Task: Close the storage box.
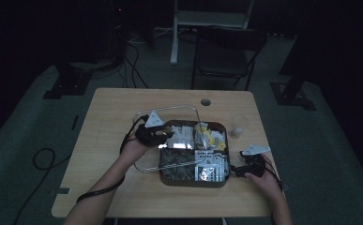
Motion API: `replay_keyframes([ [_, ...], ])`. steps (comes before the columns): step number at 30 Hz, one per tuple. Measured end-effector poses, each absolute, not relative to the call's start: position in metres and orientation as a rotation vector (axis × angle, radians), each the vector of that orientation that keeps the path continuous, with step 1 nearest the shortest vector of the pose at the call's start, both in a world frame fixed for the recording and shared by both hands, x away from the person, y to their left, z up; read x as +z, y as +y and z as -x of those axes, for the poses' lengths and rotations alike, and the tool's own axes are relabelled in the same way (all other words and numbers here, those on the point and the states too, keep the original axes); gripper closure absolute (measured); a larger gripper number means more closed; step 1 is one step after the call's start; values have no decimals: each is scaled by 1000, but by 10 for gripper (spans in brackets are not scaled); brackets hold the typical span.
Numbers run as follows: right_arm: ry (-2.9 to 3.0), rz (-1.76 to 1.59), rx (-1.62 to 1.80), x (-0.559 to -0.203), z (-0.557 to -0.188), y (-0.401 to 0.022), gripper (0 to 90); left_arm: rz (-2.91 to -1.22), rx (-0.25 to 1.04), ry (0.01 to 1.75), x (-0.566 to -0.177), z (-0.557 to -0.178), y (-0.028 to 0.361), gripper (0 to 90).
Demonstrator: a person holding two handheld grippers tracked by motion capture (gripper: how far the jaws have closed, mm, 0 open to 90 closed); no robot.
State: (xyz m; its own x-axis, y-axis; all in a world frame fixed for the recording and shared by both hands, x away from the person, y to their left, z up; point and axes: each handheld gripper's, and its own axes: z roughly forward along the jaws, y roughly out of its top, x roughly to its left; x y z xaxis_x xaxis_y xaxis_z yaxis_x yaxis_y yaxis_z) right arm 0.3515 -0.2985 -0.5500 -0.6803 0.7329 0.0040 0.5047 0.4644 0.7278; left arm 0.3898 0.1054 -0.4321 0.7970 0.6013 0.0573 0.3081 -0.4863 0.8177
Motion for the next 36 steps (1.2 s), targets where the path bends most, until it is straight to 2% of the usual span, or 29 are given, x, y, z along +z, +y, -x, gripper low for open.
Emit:
replay_keyframes([
  [23,2408,-1053,1043,-550,-351,-298,139,-2196,330,509,-446,-390,44,595],
  [36,2408,-1051,1043,-550,-351,-299,140,-2244,296,521,-466,-397,18,595],
])
